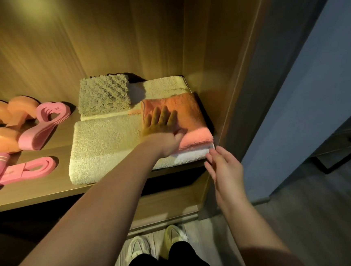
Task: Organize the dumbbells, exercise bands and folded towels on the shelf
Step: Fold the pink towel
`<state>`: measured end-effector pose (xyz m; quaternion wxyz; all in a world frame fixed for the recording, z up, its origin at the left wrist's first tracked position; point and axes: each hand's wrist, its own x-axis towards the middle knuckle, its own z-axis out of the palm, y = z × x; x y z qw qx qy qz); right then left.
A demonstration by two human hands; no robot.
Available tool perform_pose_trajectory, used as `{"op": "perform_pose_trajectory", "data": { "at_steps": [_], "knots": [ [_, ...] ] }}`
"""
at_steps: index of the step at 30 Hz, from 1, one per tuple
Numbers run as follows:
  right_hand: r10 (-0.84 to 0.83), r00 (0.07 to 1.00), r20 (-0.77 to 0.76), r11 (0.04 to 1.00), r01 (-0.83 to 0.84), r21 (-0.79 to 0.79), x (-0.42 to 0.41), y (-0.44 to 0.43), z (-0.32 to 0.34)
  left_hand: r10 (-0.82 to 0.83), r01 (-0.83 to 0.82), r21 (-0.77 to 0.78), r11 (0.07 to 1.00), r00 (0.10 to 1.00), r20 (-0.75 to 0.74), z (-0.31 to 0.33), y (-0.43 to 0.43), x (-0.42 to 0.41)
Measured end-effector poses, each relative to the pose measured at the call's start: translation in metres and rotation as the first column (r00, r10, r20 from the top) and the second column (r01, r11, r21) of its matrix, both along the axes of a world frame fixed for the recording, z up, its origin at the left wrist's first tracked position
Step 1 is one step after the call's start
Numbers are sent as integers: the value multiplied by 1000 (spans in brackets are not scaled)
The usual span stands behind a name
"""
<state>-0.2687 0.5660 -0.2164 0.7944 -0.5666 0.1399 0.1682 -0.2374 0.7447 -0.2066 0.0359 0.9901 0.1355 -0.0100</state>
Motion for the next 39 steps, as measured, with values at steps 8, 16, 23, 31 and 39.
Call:
{"op": "perform_pose_trajectory", "data": {
  "at_steps": [8,16,23,31,39],
  "knots": [
    [87,972,-216,980,-46,192,8,25,14,-25,26,-31,999,999,37,11,10,2],
    [-125,972,-200,990,136,42,26,45,18,39,-37,-19,999,996,81,2,14,-1],
    [173,983,-62,939,-184,-290,13,18,13,17,-16,-31,999,999,34,8,18,-2],
    [833,498,243,221,104,-970,64,58,49,82,-82,0,997,996,-30,9,27,-2],
    [883,398,-248,-273,6,-962,115,84,-6,89,-90,-35,995,995,-34,-13,31,2]
  ]
}}
